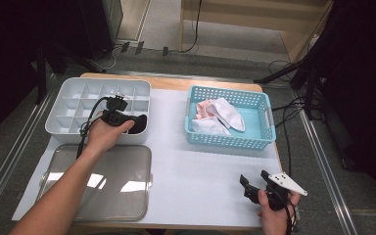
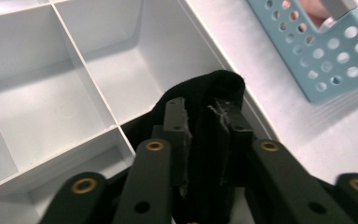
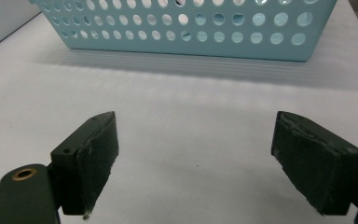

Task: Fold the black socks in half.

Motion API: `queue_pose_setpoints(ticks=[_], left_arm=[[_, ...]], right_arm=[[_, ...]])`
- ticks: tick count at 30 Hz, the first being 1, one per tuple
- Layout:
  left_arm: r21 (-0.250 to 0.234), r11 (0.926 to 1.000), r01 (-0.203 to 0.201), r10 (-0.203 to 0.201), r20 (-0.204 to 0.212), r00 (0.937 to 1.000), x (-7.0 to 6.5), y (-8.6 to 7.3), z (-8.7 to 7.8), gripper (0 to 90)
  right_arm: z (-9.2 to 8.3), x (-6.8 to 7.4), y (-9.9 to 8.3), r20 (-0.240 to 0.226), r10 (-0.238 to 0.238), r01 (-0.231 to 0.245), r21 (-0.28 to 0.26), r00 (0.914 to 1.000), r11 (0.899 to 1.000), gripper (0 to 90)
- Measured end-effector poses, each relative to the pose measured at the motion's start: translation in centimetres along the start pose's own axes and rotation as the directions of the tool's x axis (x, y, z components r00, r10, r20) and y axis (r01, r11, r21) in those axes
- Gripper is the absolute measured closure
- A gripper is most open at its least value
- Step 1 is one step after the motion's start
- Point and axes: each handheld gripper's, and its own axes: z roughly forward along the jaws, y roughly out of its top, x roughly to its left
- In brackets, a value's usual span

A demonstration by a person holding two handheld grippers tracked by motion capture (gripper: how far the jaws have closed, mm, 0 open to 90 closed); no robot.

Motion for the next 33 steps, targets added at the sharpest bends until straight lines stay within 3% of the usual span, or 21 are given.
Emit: queue_pose_setpoints(ticks=[4, 6, 8, 11, 12, 16, 19, 21, 23, 25, 27, 30, 33], left_arm=[[0.072, 0.9974, 0.000, 0.001, -0.014, 0.9999, 0.2, 0.1, 0.9, 83.1], [0.097, 0.9951, -0.019, 0.024, -0.046, 0.9987, -0.3, 0.4, 1.1, 83.8], [0.147, 0.9886, -0.035, 0.045, -0.069, 0.9966, -0.6, 0.9, 1.4, 84.1], [0.195, 0.9807, -0.002, 0.013, -0.054, 0.9984, -0.2, 1.4, 1.8, 84.6], [0.212, 0.9773, -0.007, 0.018, -0.050, 0.9986, -0.1, 1.5, 1.9, 84.9], [0.222, 0.9745, -0.028, 0.050, -0.095, 0.9942, -0.9, 1.5, 2.2, 85.3], [0.204, 0.9777, -0.051, 0.066, -0.067, 0.9956, -0.5, 1.4, 2.0, 84.4], [0.167, 0.9848, -0.046, 0.053, -0.032, 0.9981, -0.1, 1.1, 1.4, 81.3], [0.126, 0.9915, -0.032, 0.034, -0.014, 0.9993, 0.2, 0.8, 0.8, 73.9], [0.071, 0.9968, -0.036, 0.038, -0.023, 0.9990, 0.1, 0.4, 0.0, 64.0], [0.031, 0.9994, -0.017, 0.017, 0.001, 0.9999, 0.1, 0.0, -0.7, 55.7], [-0.027, 0.9995, -0.015, 0.015, -0.001, 0.9999, -0.2, -0.8, -1.9, 42.7], [-0.101, 0.9944, -0.030, 0.032, 0.013, 0.9994, -0.9, -1.6, -3.1, 30.7]], right_arm=[[0.0, -0.1, 0.0, -0.001, -0.001, 0.001, -0.001, 1.0000, 1.000, 15.0], [0.0, 0.0, 0.0, -0.002, 0.000, 0.000, 0.000, 1.0000, 1.000, 15.0], [0.0, 0.1, 0.0, -0.005, -0.005, 0.005, 0.000, 1.0000, 1.000, 15.0], [0.0, 0.0, 0.0, -0.004, 0.000, 0.000, 0.001, 1.0000, 1.000, 15.0], [0.0, 0.0, 0.0, -0.005, 0.000, 0.000, 0.000, 1.0000, 1.000, 15.1], [0.1, 0.1, 0.0, -0.004, -0.005, 0.005, 0.006, 1.0000, 1.000, 15.2], [0.0, 0.1, 0.0, -0.002, -0.002, 0.002, 0.000, 1.0000, 1.000, 15.2], [-0.1, 0.0, 0.0, -0.005, 0.002, -0.002, -0.002, 1.0000, 1.000, 15.2], [0.0, 0.0, 0.0, -0.006, 0.003, -0.003, 0.001, 1.0000, 1.000, 15.1], [0.1, 0.0, 0.0, -0.008, 0.001, -0.001, 0.004, 1.0000, 1.000, 15.1], [0.1, -0.1, 0.0, -0.010, 0.001, -0.001, 0.007, 0.9999, 1.000, 15.1], [0.1, 0.0, 0.0, -0.007, 0.001, -0.001, 0.009, 1.0000, 1.000, 15.2], [0.1, 0.1, 0.0, -0.003, 0.001, -0.001, 0.013, 1.0000, 1.000, 15.1]])
